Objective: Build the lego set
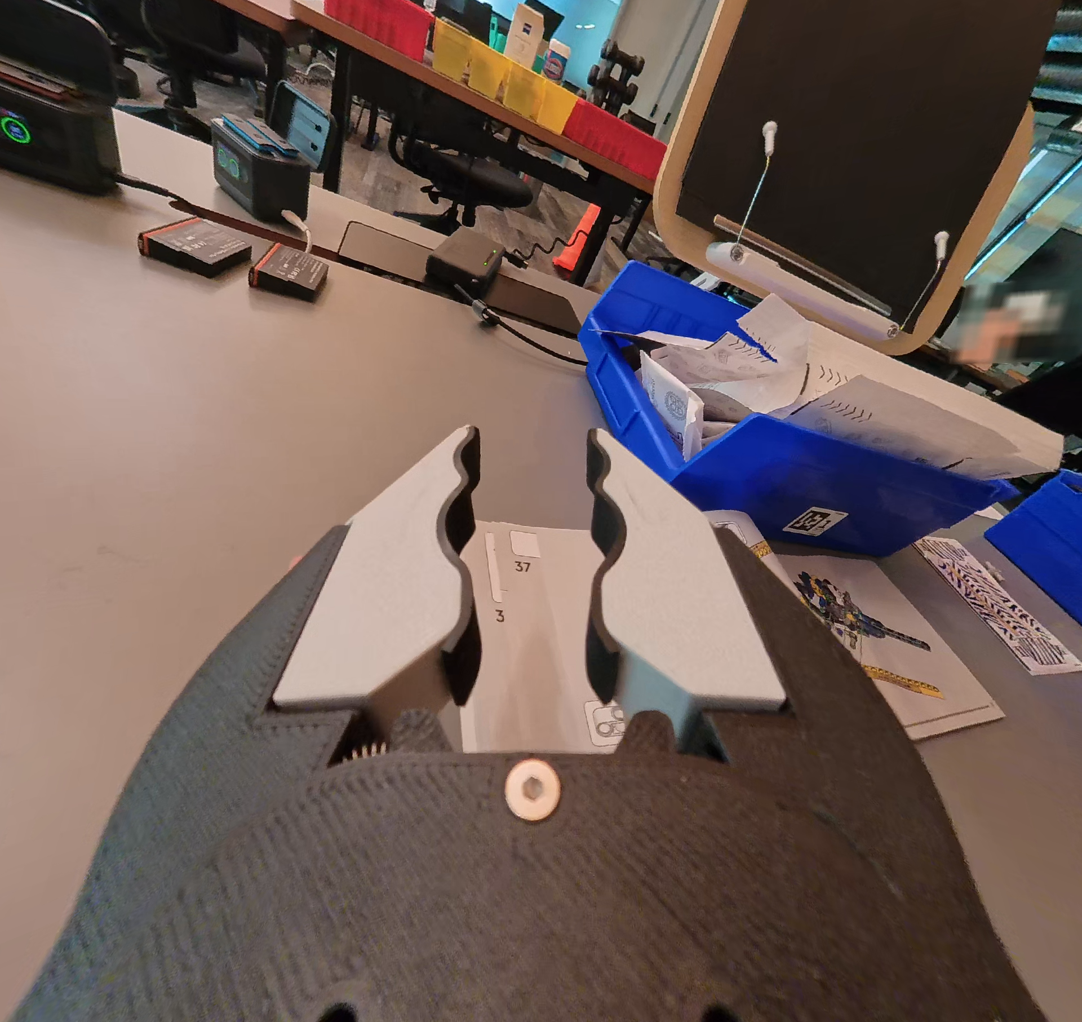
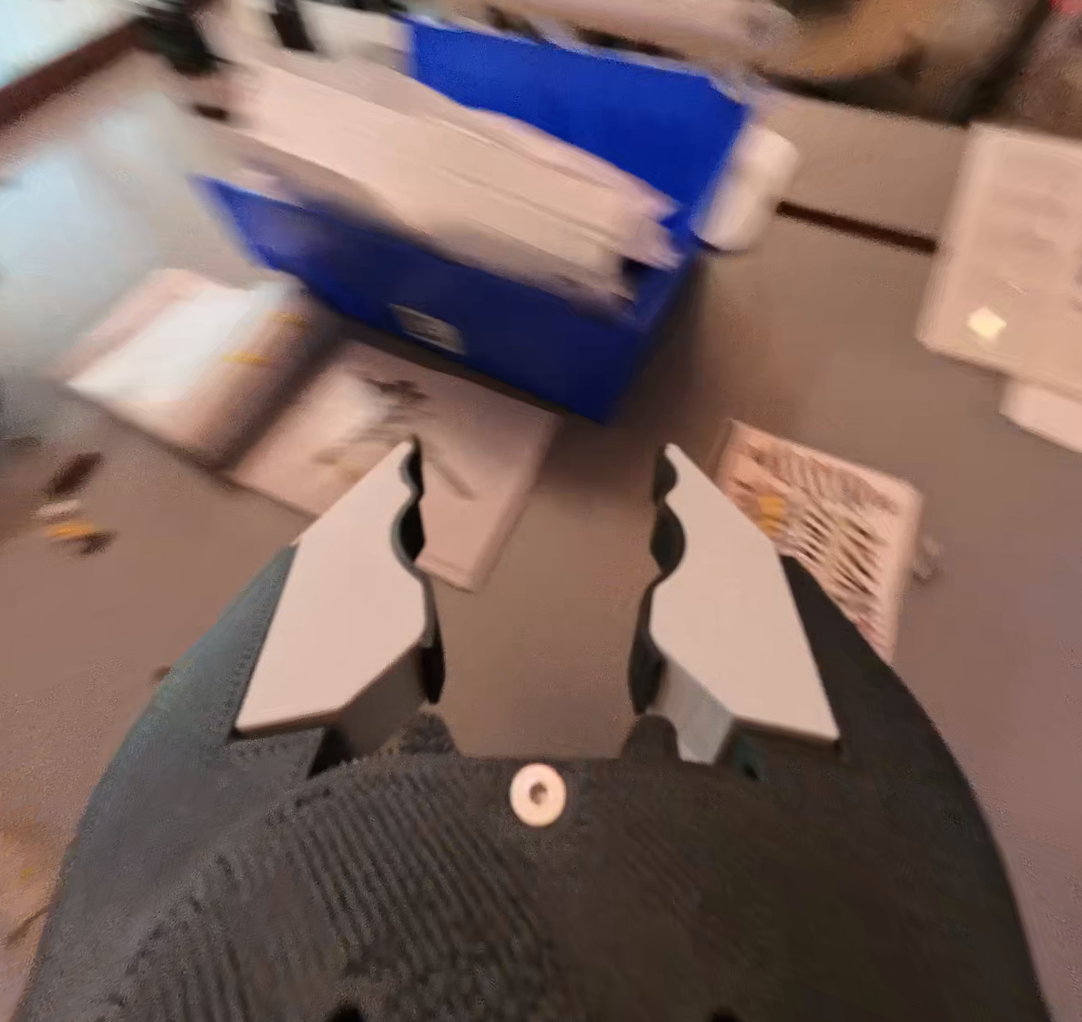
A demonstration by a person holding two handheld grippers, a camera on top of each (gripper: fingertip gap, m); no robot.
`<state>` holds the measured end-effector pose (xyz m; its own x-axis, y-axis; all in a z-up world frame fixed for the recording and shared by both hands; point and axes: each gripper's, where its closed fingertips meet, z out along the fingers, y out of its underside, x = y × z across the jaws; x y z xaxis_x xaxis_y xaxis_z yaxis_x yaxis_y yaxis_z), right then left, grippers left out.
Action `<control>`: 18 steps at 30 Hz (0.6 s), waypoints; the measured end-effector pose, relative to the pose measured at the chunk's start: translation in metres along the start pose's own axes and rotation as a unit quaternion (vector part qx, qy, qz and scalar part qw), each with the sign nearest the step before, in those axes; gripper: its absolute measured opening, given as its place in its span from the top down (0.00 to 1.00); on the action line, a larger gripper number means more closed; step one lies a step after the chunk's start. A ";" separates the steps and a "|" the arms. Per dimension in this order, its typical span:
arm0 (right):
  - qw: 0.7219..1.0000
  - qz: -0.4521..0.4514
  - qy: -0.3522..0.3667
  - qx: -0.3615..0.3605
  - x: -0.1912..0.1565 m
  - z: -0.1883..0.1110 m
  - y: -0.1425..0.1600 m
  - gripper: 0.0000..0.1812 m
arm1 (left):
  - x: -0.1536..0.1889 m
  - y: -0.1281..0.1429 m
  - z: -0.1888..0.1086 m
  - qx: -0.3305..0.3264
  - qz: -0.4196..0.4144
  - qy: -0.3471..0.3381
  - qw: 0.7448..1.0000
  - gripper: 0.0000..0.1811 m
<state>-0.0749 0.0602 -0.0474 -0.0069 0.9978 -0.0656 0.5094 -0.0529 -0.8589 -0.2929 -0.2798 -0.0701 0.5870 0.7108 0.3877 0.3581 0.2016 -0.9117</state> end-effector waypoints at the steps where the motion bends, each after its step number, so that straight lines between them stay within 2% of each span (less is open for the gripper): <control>1: 0.999 -0.019 -0.050 0.009 -0.039 -0.002 -0.013 0.62 | 0.001 0.001 0.001 -0.003 -0.002 0.003 1.000 0.80; 3: 0.986 -0.046 -0.160 0.003 -0.126 0.001 -0.019 0.69 | 0.004 0.002 0.002 -0.005 0.001 0.007 1.000 0.80; 5: 0.963 -0.065 -0.260 -0.034 -0.209 0.010 0.001 0.73 | 0.005 0.001 0.000 -0.004 0.010 0.005 1.000 0.80; 7: 0.942 -0.091 -0.315 -0.065 -0.268 0.024 0.027 0.76 | 0.003 -0.002 -0.003 0.002 0.017 0.000 1.000 0.80; 8: 0.937 -0.116 -0.319 -0.082 -0.285 0.034 0.042 0.76 | 0.002 -0.004 -0.004 0.006 0.017 -0.002 1.000 0.80; 11: 0.918 -0.218 -0.292 -0.155 -0.307 0.058 0.087 0.76 | -0.001 -0.009 -0.006 0.014 -0.004 0.004 1.000 0.80; 14: 0.910 -0.286 -0.251 -0.164 -0.310 0.077 0.095 0.79 | -0.002 -0.013 -0.006 0.022 -0.034 0.018 0.999 0.80; 18: 0.907 -0.272 -0.265 -0.181 -0.320 0.091 0.099 0.82 | -0.004 -0.018 -0.008 0.029 -0.046 0.023 0.998 0.80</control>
<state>-0.1002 -0.2677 -0.1580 -0.7052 0.7090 0.0011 0.5553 0.5532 -0.6209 -0.2959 -0.2913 -0.0540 0.5875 0.6558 0.4741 0.3693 0.3040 -0.8781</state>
